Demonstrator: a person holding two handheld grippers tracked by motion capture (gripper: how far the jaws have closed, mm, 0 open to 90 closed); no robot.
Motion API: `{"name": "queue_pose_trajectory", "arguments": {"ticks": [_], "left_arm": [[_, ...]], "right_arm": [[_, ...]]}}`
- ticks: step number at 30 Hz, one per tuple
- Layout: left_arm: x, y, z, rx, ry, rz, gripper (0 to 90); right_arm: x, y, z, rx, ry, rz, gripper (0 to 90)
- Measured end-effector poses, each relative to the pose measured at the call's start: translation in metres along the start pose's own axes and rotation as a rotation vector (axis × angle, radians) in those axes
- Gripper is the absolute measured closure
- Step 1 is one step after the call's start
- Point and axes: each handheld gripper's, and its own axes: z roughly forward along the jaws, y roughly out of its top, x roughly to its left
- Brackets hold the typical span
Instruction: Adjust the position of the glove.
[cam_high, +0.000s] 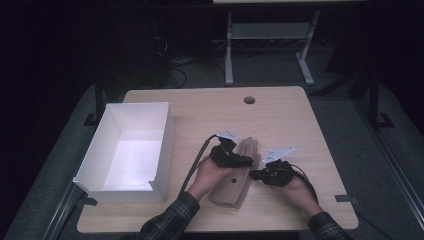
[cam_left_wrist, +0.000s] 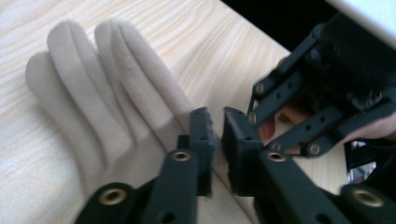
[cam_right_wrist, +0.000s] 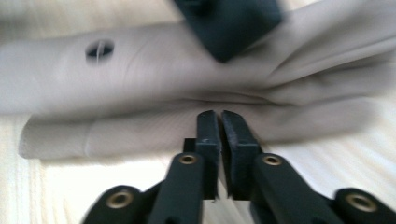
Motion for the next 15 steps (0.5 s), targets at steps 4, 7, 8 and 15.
{"name": "queue_pose_trajectory", "arguments": {"ticks": [4, 7, 8, 15], "left_arm": [[-0.005, -0.002, 0.001, 0.018, -0.008, 0.013, 85.8], [-0.011, -0.007, 0.005, 0.042, -0.008, 0.022, 88.8], [-0.013, -0.009, 0.007, 0.054, -0.007, 0.025, 89.2], [-0.023, -0.025, 0.026, 0.167, 0.033, 0.082, 89.4]], "right_arm": [[-0.02, -0.013, -0.025, -0.051, -0.101, 0.071, 70.1], [-0.036, -0.023, -0.036, -0.074, -0.173, 0.135, 55.6], [-0.039, -0.025, -0.038, -0.079, -0.189, 0.148, 51.6], [-0.052, -0.034, -0.034, -0.072, -0.272, 0.197, 31.7]]}}
